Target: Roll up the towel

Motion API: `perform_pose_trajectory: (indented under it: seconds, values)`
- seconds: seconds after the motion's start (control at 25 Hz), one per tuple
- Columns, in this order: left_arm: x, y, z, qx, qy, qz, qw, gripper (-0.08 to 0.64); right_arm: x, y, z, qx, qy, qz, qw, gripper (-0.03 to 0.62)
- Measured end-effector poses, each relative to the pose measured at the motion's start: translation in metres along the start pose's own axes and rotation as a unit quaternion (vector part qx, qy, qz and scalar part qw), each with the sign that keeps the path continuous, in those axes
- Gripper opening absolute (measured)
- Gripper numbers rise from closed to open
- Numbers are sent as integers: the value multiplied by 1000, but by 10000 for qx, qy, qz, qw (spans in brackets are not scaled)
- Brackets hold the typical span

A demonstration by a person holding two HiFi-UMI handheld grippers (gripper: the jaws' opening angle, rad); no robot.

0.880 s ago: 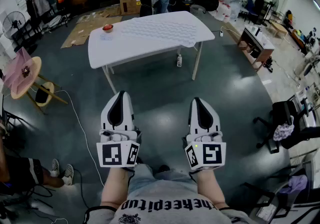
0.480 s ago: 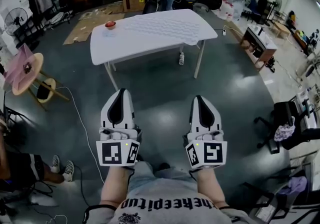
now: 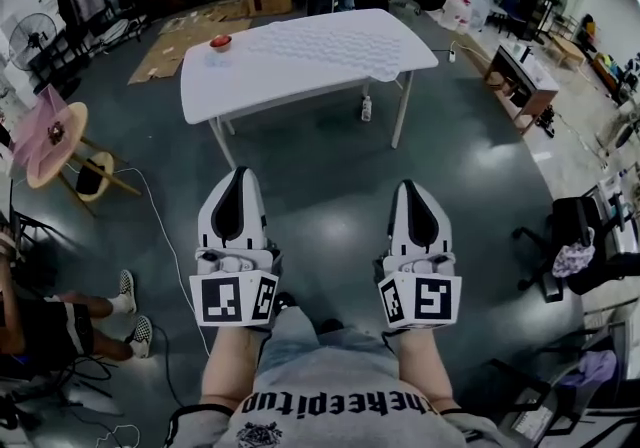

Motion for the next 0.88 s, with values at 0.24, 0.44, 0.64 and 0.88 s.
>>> perform_pose_trajectory:
  seconds: [0.24, 0.44, 0.64, 0.88]
  values:
    - [-13, -6, 25, 41, 39, -65, 10000, 3, -6, 10, 22, -119, -78, -132, 9998, 2]
    - [-34, -21, 71, -82, 109, 40, 9999, 4, -15, 15, 68, -179, -99, -209, 9996, 2]
    - [-57, -54, 136, -237, 194, -102, 9995, 3, -22, 20, 136, -397, 25, -176, 9991, 2]
    - [-84, -93, 210, -438, 221, -205, 9986, 4, -27, 25, 215, -579, 106, -223, 9980, 2]
Point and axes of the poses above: the fingertips, and each gripper's own axes: z forward along the fingers, y to its right, x out of its top, the point moved 8 cm from there along -z, backward along the fingers, and after that the axes turned 11 degrees about z, right-handed, at the moved point
